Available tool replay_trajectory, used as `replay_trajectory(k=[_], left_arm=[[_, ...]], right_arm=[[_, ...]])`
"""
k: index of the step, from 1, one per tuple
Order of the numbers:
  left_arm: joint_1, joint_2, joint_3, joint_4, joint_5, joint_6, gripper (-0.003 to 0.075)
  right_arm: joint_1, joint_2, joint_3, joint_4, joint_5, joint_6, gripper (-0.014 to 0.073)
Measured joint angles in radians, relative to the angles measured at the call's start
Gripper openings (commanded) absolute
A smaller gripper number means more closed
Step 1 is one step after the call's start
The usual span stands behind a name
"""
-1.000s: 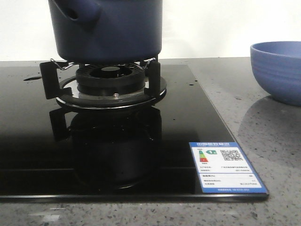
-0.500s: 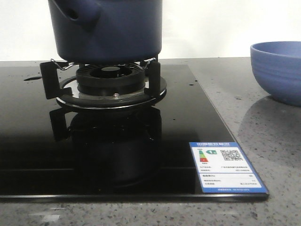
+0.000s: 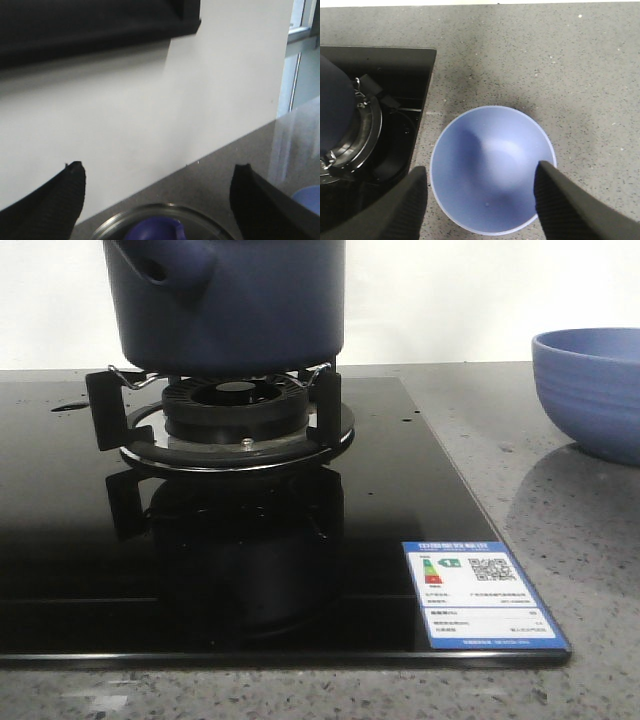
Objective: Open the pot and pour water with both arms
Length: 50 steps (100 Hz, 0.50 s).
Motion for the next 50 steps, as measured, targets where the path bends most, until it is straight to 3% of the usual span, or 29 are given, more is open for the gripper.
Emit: replay_trajectory(k=[6,12,20,28,30,50], left_arm=[[0.000,-0.049,0.000,0.015,0.000,0.000,0.0498],[0.000,-0.100,0.000,0.027,0.000,0.000,0.0414],[0.008,-0.158,0.000,0.037,0.000,0.000,0.0227],[0.034,-0.212,0.004,0.053,0.000,0.000,0.0029],[0.044,-0.225,0.009,0.058,0.000,0.000,-0.0022],[0.179,-0.332,0.114,0.081,-0.002,0.000,-0.0020]], right_arm=[[0.000,0.000,0.000,0.023,-0.008,-0.011,0.0394],[0.000,-0.004,0.000,0.059,-0.036,-0.030,0.0303],[0.000,-0.027,0.014,0.122,-0.105,-0.082,0.0157],[0.000,-0.069,0.057,0.210,-0.210,-0.145,-0.0065],[0.000,-0.077,0.074,0.239,-0.239,-0.166,-0.0067],[0.000,-0.193,0.281,0.536,-0.456,-0.463,-0.0062]])
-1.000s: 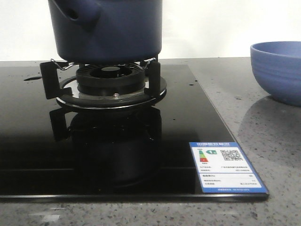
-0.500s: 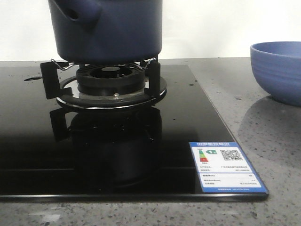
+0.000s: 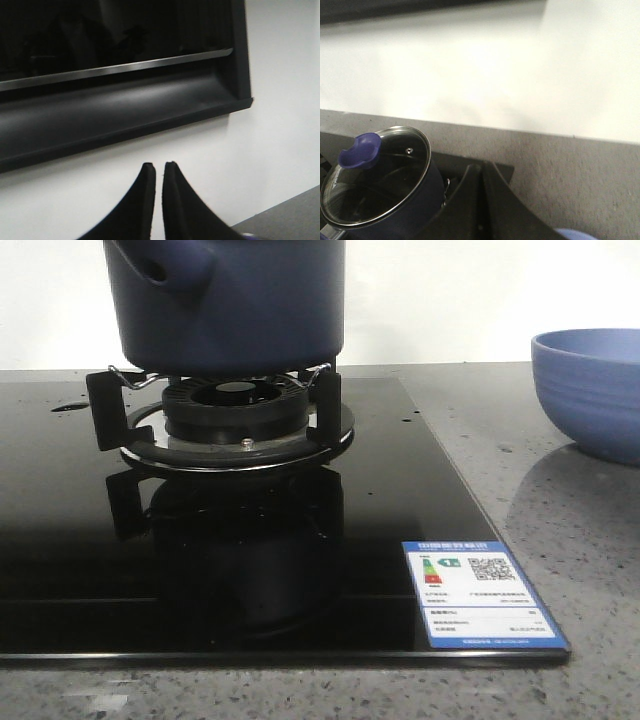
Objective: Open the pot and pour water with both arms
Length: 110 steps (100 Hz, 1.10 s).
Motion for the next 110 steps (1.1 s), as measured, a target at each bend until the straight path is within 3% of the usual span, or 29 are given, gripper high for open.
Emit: replay_trajectory(k=[21,35,64,110], left_arm=[[0.152,-0.187,0.223,-0.023,-0.006,0.000,-0.0020],[0.185,-0.350,0.416,-0.069,-0.030,0.000,-0.0020],[0.185,-0.649,0.733,-0.184,-0.084,0.000,-0.0020],[0.185,-0.723,0.770,-0.212,-0.096,0.000,-0.0020]], right_arm=[[0.000,-0.174,0.278,0.233,-0.121,-0.382,-0.0062],[0.000,-0.337,0.483,0.312,-0.180,-0.523,-0.0062],[0.000,-0.646,0.808,0.337,-0.323,-0.558,-0.0062],[0.000,-0.703,0.859,0.345,-0.351,-0.559,-0.0062]])
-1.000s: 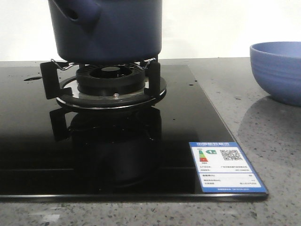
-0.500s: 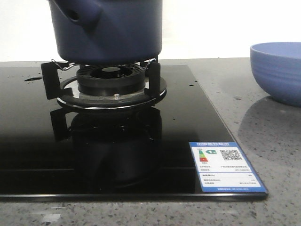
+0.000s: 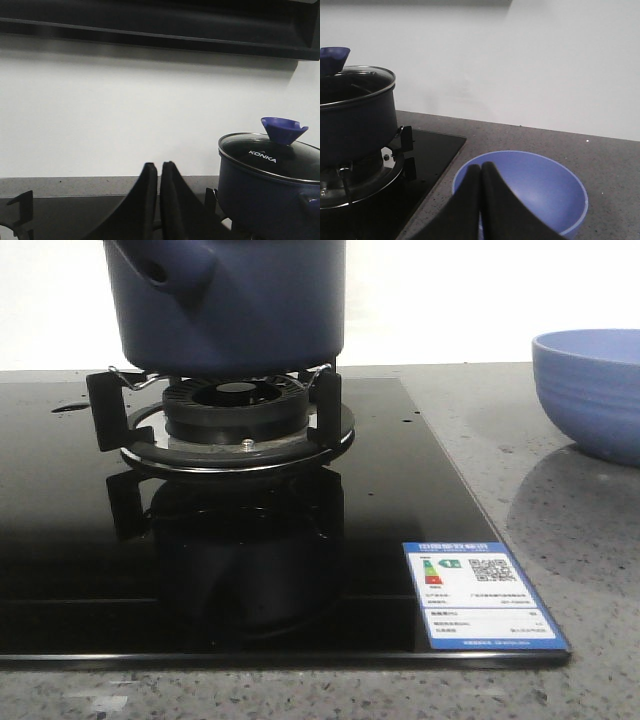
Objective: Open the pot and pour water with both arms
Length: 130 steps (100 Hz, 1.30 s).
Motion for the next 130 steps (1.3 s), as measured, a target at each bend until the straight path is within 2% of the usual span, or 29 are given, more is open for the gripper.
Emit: replay_trajectory(k=[39,48,55,69,74,78,87,99,130], left_arm=[[0.000,0.000,0.000,0.000,0.000,0.000,-0.0020],[0.006,0.000,0.004,0.103,0.004,-0.032,-0.0020],[0.017,-0.002,0.018,0.285,0.008,-0.180,-0.0020],[0.073,-0.028,0.077,0.754,0.030,-0.656,-0.0020],[0.096,-0.051,0.110,0.852,0.038,-0.786,-0.0020],[0.114,-0.077,0.142,0.892,0.040,-0.833,-0.0020],[0.151,-0.140,0.210,0.917,0.042,-0.894,-0.0020],[0.191,-0.164,0.299,0.911,0.047,-0.911,-0.0020],[0.205,-0.164,0.299,0.893,0.053,-0.915,-0.0020]], right_arm=[[0.000,0.000,0.000,0.004,-0.002,0.000,-0.0062],[0.000,0.000,0.000,0.004,-0.002,0.000,-0.0062],[0.000,0.000,0.000,0.004,-0.002,0.000,-0.0062],[0.000,0.000,0.000,0.004,-0.002,0.000,-0.0062],[0.000,0.000,0.000,0.004,-0.002,0.000,-0.0062],[0.000,0.000,0.000,0.004,-0.002,0.000,-0.0062],[0.000,0.000,0.000,0.004,-0.002,-0.002,-0.0062],[0.000,0.000,0.000,0.004,-0.002,-0.002,-0.0062],[0.000,0.000,0.000,0.006,-0.002,-0.002,-0.0062]])
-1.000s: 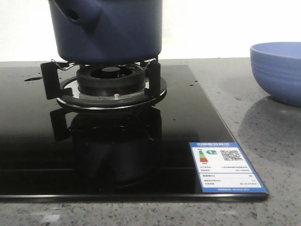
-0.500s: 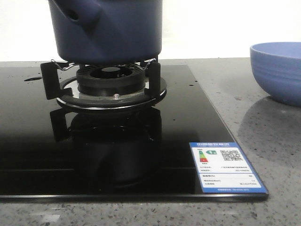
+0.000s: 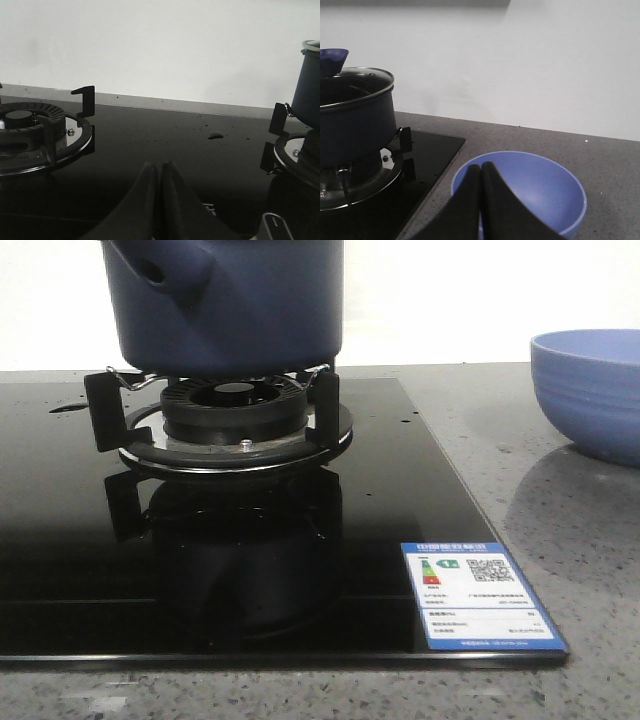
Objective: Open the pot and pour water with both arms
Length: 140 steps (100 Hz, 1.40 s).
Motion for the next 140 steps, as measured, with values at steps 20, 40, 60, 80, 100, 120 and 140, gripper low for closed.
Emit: replay_trajectory(k=[20,40,60,80,100,120,140], left_arm=[[0.000,0.000,0.000,-0.002,0.000,0.000,-0.0020],[0.000,0.000,0.000,-0.002,0.000,0.000,-0.0020],[0.000,0.000,0.000,-0.002,0.000,0.000,-0.0020],[0.000,0.000,0.000,-0.002,0.000,0.000,-0.0020],[0.000,0.000,0.000,-0.002,0.000,0.000,-0.0020],[0.000,0.000,0.000,-0.002,0.000,0.000,-0.0020],[0.000,0.000,0.000,-0.002,0.000,0.000,-0.0020]], right_arm=[[0.000,0.000,0.000,0.000,0.000,0.000,-0.0062],[0.000,0.000,0.000,0.000,0.000,0.000,-0.0062],[0.000,0.000,0.000,0.000,0.000,0.000,-0.0062],[0.000,0.000,0.000,0.000,-0.007,0.000,-0.0062],[0.000,0.000,-0.005,-0.003,-0.085,0.024,-0.0062],[0.000,0.047,-0.060,-0.617,-0.124,0.699,-0.0062],[0.003,0.082,-0.019,-1.264,-0.288,1.361,-0.0062]])
